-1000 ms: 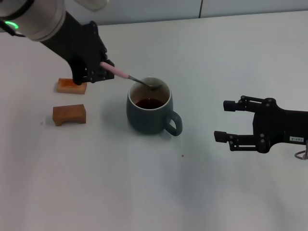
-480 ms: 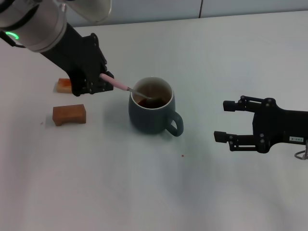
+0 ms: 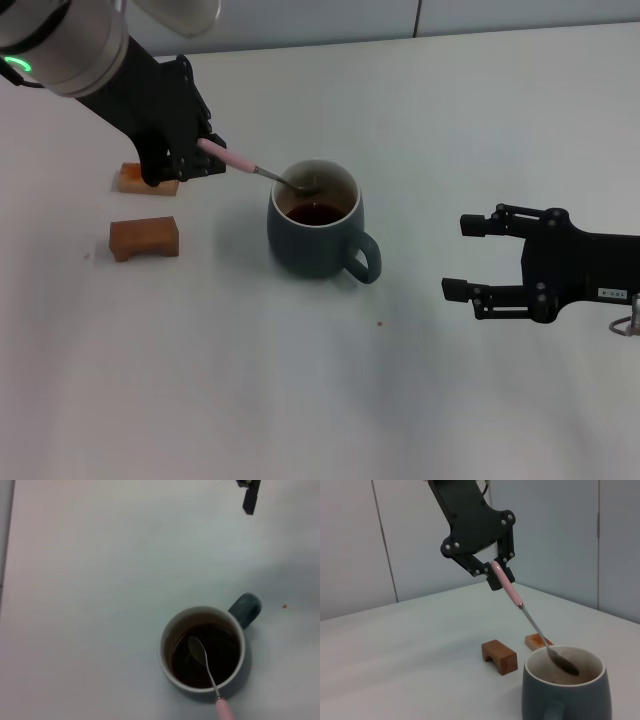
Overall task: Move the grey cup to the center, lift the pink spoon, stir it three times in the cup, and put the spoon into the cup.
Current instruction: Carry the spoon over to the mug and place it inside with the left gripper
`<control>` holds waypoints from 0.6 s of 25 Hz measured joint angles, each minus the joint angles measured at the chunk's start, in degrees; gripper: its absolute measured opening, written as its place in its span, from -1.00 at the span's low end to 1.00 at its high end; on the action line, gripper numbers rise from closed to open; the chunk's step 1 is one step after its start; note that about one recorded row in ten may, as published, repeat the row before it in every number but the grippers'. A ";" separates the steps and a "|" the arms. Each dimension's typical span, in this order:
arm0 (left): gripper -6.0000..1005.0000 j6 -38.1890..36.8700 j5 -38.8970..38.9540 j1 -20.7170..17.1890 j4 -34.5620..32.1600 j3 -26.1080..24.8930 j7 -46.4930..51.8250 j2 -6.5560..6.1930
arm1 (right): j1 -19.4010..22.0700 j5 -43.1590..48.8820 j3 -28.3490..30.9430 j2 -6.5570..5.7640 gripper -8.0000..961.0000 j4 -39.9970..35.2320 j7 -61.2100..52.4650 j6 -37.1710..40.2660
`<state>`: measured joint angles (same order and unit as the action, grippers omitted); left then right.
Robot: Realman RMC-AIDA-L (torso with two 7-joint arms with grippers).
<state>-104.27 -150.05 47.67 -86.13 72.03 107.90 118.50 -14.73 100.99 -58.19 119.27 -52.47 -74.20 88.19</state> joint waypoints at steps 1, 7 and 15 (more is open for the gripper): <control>-0.47 0.00 0.00 0.00 0.00 0.00 0.00 0.00 | 0.02 0.00 0.00 0.00 0.71 0.00 -0.02 0.08; -0.46 -0.79 -0.21 1.14 1.35 1.51 1.47 0.29 | 0.13 0.13 0.01 0.00 0.71 0.00 -0.07 0.35; -0.32 -0.52 0.41 1.17 1.06 1.42 2.17 0.36 | -0.13 0.81 -0.38 0.00 0.71 0.00 -0.58 0.26</control>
<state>-104.79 -149.64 48.83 -85.07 73.46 110.07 118.86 -14.87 101.80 -58.57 119.27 -52.47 -74.77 88.45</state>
